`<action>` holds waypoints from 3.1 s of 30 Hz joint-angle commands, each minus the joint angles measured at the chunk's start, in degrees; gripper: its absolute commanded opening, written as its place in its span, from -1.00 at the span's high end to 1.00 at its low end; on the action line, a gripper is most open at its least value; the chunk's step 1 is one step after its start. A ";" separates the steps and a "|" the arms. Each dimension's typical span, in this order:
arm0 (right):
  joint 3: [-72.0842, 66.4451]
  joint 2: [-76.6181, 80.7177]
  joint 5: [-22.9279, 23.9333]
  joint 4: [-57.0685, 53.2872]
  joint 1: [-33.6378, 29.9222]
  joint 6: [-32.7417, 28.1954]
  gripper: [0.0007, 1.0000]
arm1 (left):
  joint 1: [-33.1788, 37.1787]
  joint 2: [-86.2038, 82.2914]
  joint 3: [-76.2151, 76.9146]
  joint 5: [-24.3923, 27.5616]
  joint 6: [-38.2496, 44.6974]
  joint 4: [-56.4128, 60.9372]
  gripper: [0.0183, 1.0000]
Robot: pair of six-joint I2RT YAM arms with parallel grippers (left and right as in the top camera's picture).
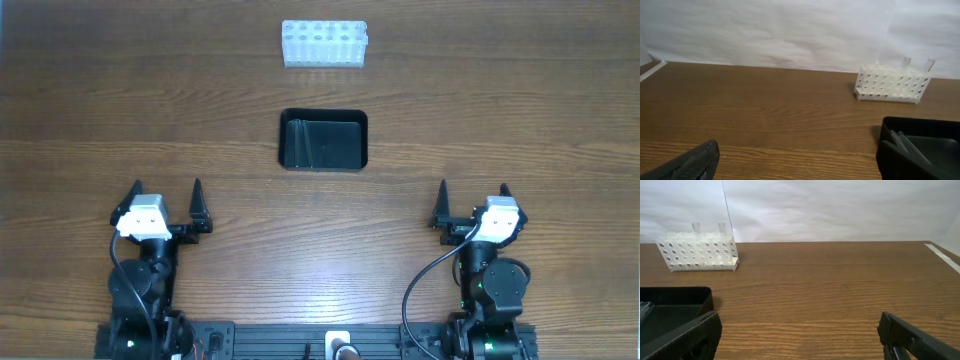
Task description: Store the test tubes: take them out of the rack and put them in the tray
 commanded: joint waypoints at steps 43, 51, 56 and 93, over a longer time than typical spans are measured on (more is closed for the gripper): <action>71.82 98.38 -10.64 -1.77 20.04 5.79 -0.84 | 0.37 -0.50 -0.28 0.74 0.44 0.04 -1.00; 89.15 112.61 -4.26 -9.60 23.17 10.23 -0.82 | 0.37 -0.50 -0.28 0.74 0.44 0.04 -1.00; 95.69 118.57 0.48 -10.49 23.45 13.51 -0.82 | 0.37 -0.50 -0.28 0.74 0.44 0.04 -1.00; 100.15 129.00 8.17 0.20 23.43 14.91 -0.25 | 0.37 -0.50 -0.28 0.74 0.44 0.04 -1.00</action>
